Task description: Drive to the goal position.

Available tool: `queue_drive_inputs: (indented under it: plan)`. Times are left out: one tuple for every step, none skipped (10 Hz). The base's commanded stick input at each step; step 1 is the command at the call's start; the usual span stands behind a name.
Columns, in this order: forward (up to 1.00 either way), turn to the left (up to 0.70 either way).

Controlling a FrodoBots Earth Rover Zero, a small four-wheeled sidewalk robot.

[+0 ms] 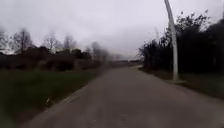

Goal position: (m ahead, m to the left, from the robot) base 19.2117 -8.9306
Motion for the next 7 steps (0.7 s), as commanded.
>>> queue_drive_inputs:
  plan:
    - [0.85,-0.33]
    - [0.85,0.00]
    - [0.85,0.00]
    - [0.85,0.00]
    - [0.85,0.00]
    - [0.85,-0.09]
    - [0.85,-0.22]
